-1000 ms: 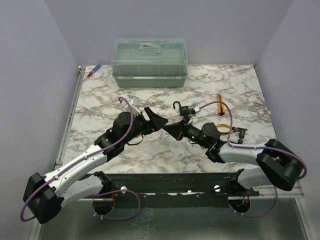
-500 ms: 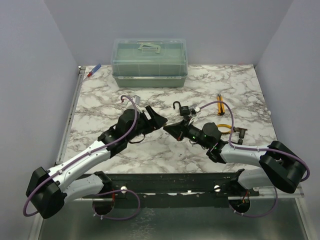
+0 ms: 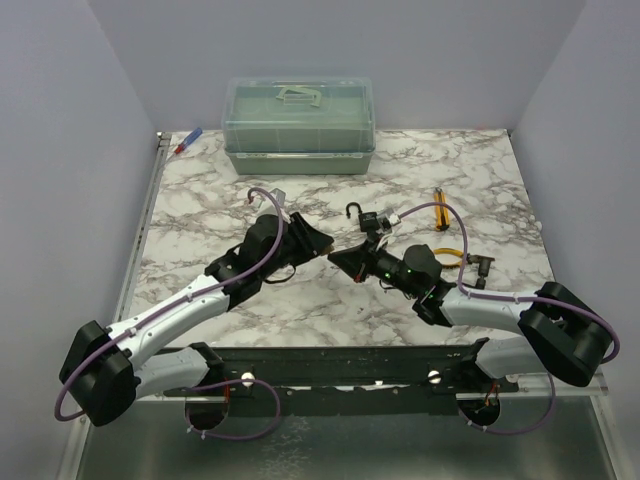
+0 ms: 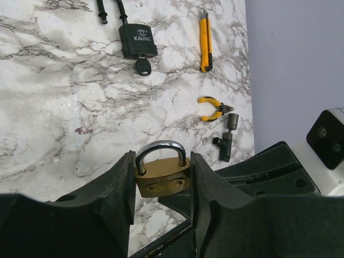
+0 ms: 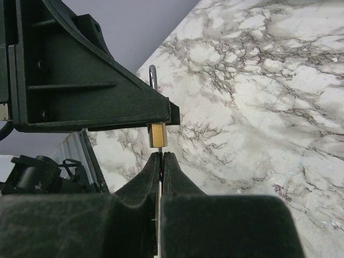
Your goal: Unlock with the key
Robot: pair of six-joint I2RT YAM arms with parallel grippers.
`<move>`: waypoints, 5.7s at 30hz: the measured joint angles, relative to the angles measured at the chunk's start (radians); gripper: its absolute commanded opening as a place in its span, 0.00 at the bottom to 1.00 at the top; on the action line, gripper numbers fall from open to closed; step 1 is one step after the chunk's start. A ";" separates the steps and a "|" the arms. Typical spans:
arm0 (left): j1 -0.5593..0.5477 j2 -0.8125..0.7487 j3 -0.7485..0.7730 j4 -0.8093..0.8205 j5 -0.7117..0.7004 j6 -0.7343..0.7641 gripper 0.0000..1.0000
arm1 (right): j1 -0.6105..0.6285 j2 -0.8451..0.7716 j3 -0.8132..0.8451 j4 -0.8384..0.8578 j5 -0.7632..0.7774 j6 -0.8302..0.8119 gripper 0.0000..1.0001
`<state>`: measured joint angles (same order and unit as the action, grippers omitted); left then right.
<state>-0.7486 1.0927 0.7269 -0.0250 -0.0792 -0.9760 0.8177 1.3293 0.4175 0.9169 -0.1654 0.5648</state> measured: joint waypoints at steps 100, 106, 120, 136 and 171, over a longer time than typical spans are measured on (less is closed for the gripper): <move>0.002 -0.079 -0.120 0.087 -0.082 -0.105 0.03 | -0.002 0.010 0.175 -0.332 -0.078 -0.030 0.18; 0.000 -0.080 -0.120 0.088 -0.079 -0.105 0.03 | -0.002 0.012 0.175 -0.325 -0.092 -0.027 0.24; -0.005 -0.080 -0.120 0.098 -0.069 -0.104 0.03 | -0.002 -0.014 0.174 -0.321 -0.098 -0.019 0.40; -0.006 -0.080 -0.120 0.095 -0.068 -0.103 0.02 | -0.002 -0.024 0.174 -0.352 -0.057 -0.016 0.34; -0.006 -0.087 -0.120 0.091 -0.068 -0.104 0.01 | -0.002 -0.024 0.170 -0.354 -0.061 -0.015 0.26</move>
<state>-0.7544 1.0058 0.6071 0.0662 -0.1471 -1.0798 0.8154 1.3052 0.5873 0.5629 -0.2260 0.5495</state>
